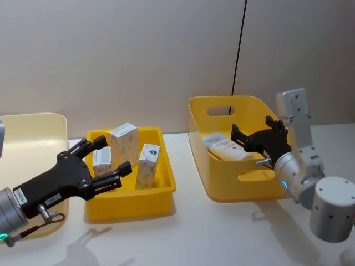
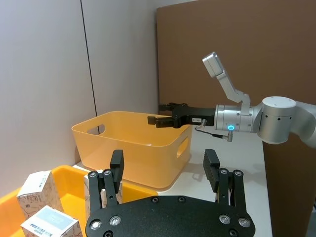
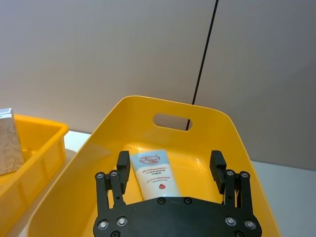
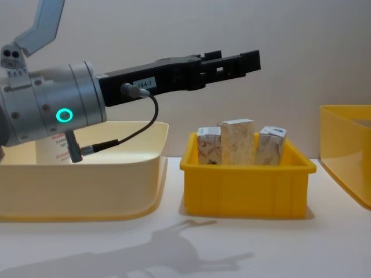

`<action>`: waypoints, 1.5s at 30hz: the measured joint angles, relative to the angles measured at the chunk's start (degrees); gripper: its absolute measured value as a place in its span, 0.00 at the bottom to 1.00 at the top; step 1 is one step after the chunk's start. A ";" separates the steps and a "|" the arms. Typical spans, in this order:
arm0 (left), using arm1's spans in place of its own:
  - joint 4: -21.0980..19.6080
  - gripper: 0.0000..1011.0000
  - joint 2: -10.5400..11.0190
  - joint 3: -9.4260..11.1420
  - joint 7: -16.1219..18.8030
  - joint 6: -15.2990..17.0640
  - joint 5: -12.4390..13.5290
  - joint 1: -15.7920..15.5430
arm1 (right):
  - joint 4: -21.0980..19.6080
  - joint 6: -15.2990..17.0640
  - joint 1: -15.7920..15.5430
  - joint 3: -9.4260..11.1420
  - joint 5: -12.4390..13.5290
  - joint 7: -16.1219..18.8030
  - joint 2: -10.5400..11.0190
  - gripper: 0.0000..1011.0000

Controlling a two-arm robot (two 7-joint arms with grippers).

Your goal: Bimanual collaborative sorting of washing and personal care products

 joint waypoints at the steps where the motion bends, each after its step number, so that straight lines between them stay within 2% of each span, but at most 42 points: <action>1: 0.00 0.99 0.00 0.00 0.00 0.00 0.00 0.00 | -0.04 -0.15 -0.03 0.03 0.00 0.09 0.00 0.99; 12: -0.21 0.99 0.06 0.00 0.79 0.00 0.39 0.26 | -1.64 -5.58 -1.11 1.05 1.30 3.29 0.12 0.99; 21: -1.75 0.99 0.49 0.12 6.20 0.02 3.15 2.04 | -2.40 -6.50 -1.81 1.07 1.67 3.85 0.11 0.99; 29: -3.54 0.99 0.99 0.28 12.57 0.07 6.35 4.11 | -4.71 -7.79 -4.94 -0.60 2.10 3.76 -0.29 0.99; 45: -6.91 0.99 1.91 0.55 24.59 0.18 12.45 8.04 | -11.01 -11.32 -13.59 -5.19 3.44 3.46 -1.41 0.99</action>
